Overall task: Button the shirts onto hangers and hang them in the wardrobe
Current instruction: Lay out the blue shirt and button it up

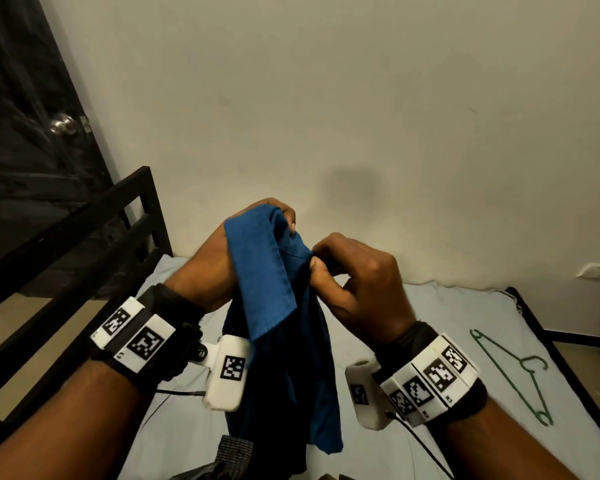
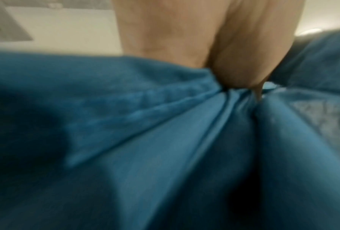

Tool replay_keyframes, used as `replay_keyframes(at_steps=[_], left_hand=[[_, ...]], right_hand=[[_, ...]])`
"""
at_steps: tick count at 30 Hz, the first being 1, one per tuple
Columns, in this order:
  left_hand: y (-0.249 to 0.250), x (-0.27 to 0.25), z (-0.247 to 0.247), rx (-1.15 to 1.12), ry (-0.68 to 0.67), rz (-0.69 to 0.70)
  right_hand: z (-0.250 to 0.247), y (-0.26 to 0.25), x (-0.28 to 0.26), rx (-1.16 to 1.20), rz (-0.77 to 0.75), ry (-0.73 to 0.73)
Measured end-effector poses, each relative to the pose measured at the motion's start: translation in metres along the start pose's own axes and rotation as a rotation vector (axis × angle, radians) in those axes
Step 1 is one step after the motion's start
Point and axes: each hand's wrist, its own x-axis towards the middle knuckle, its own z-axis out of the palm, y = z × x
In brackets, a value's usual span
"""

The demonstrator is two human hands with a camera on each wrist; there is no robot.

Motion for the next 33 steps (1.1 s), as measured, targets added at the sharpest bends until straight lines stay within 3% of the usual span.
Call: replay_keyframes(at_steps=[3,7,11,16,19,21,25,29,33], left_hand=[[-0.005,0.002,-0.01,-0.014,-0.047,0.013],[-0.001,0.008,-0.01,-0.026,-0.086,0.052],[-0.003,0.012,-0.024,-0.014,-0.151,0.001],[-0.016,0.019,-0.055,0.288,-0.167,-0.066],[-0.023,0.017,-0.095,0.604,-0.244,-0.203],[-0.029,0.014,-0.121,0.732,-0.272,-0.212],[-0.034,0.017,-0.148,0.694,-0.207,-0.132],[-0.038,0.028,-0.156,0.6,-0.111,-0.123],[-0.037,0.036,-0.157,0.648,-0.183,-0.195]], right_hand=[[-0.011,0.007,0.0,-0.048,0.013,0.03],[-0.013,0.012,0.0,0.093,0.265,0.091],[-0.025,0.022,0.005,0.095,0.336,-0.012],[-0.065,0.057,0.016,-0.008,0.232,-0.193],[-0.102,0.081,0.026,-0.178,0.226,-0.152],[-0.129,0.094,0.031,-0.285,0.268,-0.142],[-0.156,0.105,0.037,-0.433,0.285,-0.24],[-0.165,0.11,0.039,-0.331,0.417,-0.325],[-0.179,0.126,0.038,-0.404,0.48,-0.487]])
